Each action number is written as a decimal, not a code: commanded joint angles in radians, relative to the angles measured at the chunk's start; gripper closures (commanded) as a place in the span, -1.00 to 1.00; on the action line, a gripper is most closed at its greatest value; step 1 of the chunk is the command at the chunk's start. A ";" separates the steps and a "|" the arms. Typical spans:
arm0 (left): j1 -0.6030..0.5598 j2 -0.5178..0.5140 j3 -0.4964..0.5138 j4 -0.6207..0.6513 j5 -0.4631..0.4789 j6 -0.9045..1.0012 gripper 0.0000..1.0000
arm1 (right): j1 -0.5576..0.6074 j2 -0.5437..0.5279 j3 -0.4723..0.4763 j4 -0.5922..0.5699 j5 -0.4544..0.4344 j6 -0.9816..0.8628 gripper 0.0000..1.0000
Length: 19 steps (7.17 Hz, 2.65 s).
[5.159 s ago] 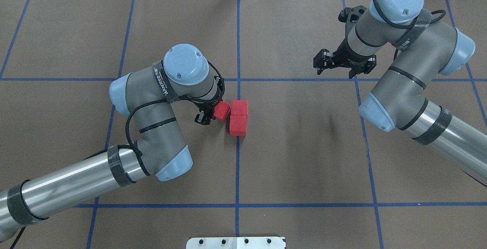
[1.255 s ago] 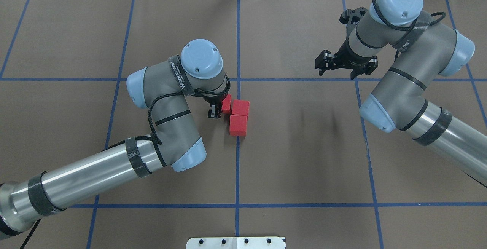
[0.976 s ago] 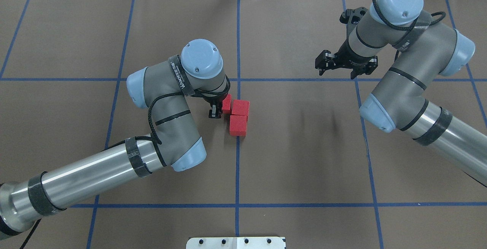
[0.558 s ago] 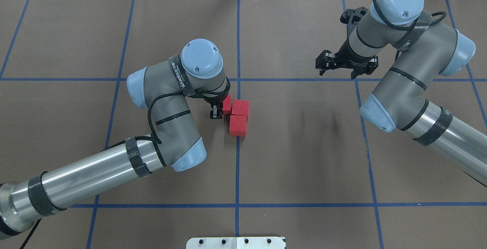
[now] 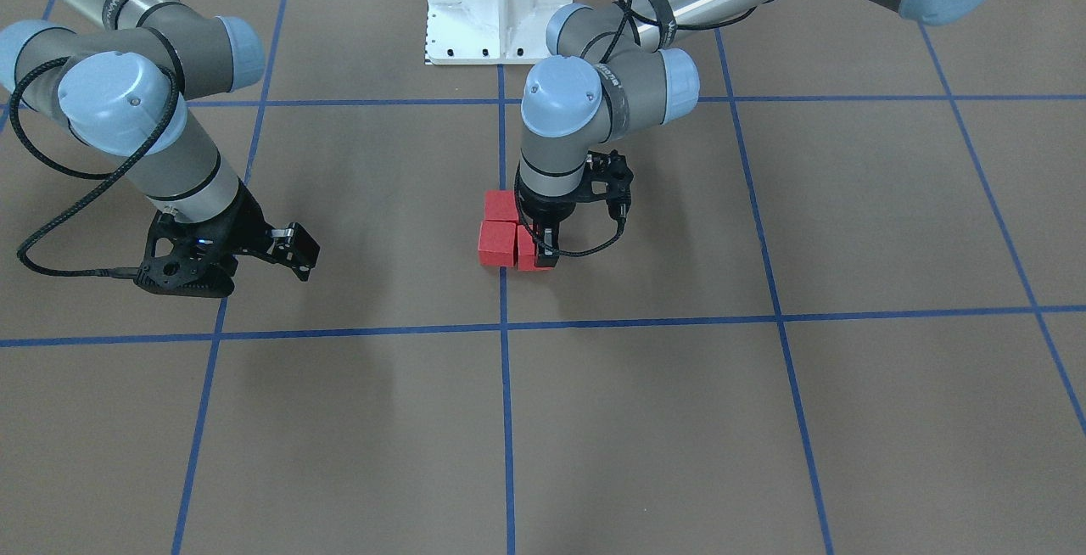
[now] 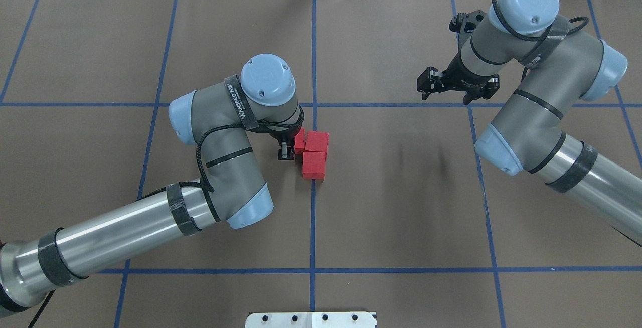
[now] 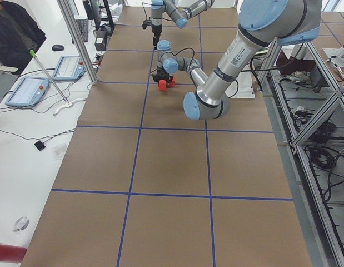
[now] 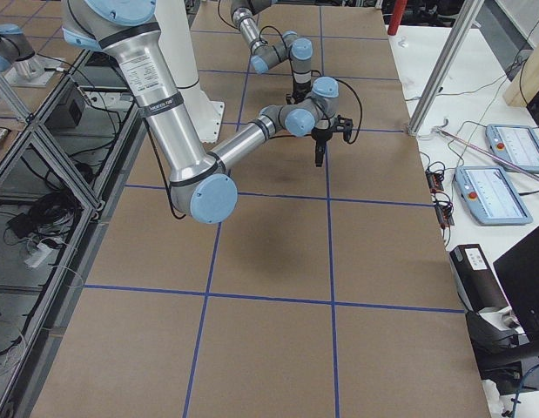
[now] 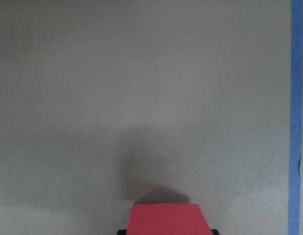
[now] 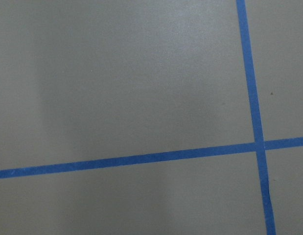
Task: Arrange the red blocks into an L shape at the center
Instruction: 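Nudge the held red cube against the pair with the left gripper, then open the left gripper and release the red cube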
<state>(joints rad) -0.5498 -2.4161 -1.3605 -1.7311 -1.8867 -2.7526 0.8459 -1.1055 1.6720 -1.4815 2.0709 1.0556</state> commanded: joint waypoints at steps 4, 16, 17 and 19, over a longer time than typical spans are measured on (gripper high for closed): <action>0.001 0.000 -0.002 0.005 -0.020 -0.001 1.00 | 0.001 -0.017 -0.017 0.084 0.000 0.009 -0.98; -0.004 0.081 -0.211 0.135 -0.092 0.021 -1.00 | 0.012 -0.014 -0.015 0.084 0.000 0.014 -0.98; 0.001 0.160 -0.306 0.145 -0.100 0.022 -1.00 | 0.016 -0.014 -0.015 0.084 0.000 0.014 -0.98; -0.004 0.280 -0.421 0.174 -0.100 0.179 -1.00 | 0.038 -0.014 -0.014 0.084 0.008 0.001 -0.98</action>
<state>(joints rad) -0.5527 -2.2241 -1.6964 -1.5826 -1.9853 -2.6775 0.8674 -1.1198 1.6576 -1.3975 2.0730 1.0670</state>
